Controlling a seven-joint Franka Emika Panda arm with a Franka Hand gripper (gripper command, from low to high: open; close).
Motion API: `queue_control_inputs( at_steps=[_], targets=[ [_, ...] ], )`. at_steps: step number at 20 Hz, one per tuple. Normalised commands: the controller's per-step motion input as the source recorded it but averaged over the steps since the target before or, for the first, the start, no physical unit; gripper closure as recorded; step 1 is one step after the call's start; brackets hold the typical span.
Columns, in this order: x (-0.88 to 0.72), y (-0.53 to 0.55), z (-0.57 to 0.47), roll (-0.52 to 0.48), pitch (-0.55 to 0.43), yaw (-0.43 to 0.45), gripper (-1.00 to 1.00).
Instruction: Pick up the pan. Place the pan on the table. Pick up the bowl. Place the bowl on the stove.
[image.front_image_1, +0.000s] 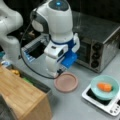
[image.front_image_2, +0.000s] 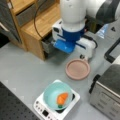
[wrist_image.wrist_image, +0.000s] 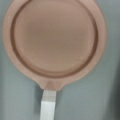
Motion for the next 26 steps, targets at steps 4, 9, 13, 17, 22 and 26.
queue_control_inputs(
  at_steps=[4,9,13,17,22,26],
  targets=[
    [-0.42,0.09,-0.16,-0.135,-0.222,0.046,-1.0],
    [-0.42,0.07,-0.19,-0.091,-0.217,0.056,-1.0],
    [-0.47,0.06,-0.23,-0.056,-0.221,0.057,-1.0],
    [-0.44,0.06,-0.24,-0.035,-0.224,0.052,-1.0],
    [-0.37,0.04,-0.26,-0.016,-0.231,0.056,-1.0],
    [-0.32,0.05,-0.29,-0.005,-0.244,0.06,-1.0]
  ],
)
